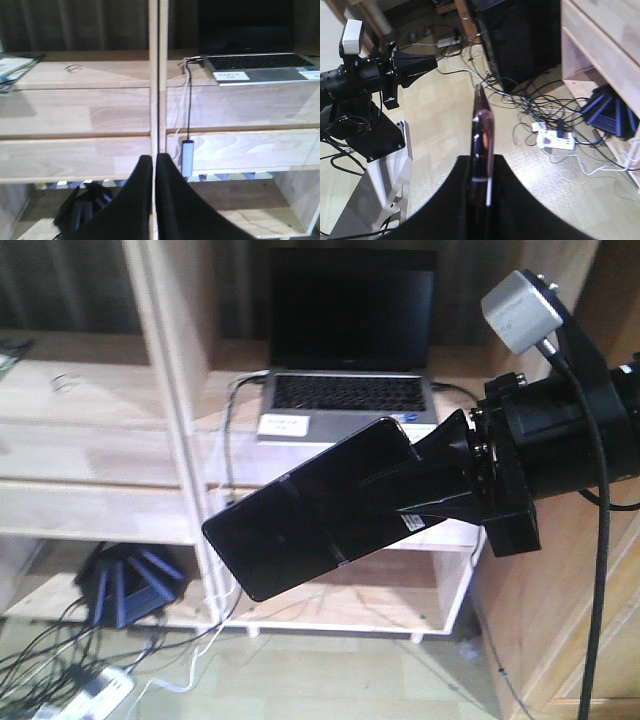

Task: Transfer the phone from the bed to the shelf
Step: 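Drive toward the wooden shelf unit holding the phone in the right gripper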

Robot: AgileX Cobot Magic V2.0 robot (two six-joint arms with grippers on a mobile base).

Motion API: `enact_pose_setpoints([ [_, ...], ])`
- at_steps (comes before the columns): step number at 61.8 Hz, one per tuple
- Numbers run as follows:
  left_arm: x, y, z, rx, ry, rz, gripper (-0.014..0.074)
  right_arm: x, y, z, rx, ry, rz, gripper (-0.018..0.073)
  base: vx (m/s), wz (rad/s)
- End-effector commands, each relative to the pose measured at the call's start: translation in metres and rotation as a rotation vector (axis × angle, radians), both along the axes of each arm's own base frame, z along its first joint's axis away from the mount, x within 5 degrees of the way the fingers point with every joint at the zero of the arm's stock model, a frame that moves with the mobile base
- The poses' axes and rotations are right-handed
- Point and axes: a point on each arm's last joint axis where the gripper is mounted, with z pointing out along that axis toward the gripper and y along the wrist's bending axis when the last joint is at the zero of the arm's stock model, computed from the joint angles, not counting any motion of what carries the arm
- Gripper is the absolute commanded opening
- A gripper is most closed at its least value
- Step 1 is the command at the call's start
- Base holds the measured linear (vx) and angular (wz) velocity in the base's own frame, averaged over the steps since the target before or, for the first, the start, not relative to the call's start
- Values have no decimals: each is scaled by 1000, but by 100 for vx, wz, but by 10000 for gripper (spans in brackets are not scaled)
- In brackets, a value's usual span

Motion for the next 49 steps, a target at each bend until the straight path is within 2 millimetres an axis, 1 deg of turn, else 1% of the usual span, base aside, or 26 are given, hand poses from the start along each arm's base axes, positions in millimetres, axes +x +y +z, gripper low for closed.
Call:
enact_pose_setpoints([
  [1,1,1,6,-17,-75,6,1,-13,1,21,96,-14,47,-1,19,-25],
  [21,1,1,6,-17,-75,6,1,-13,1,21,96,-14,47,-1,19,-13],
  [49,1,1,6,-17,-75,6,1,-13,1,21,96,-14,47,-1,20,5],
])
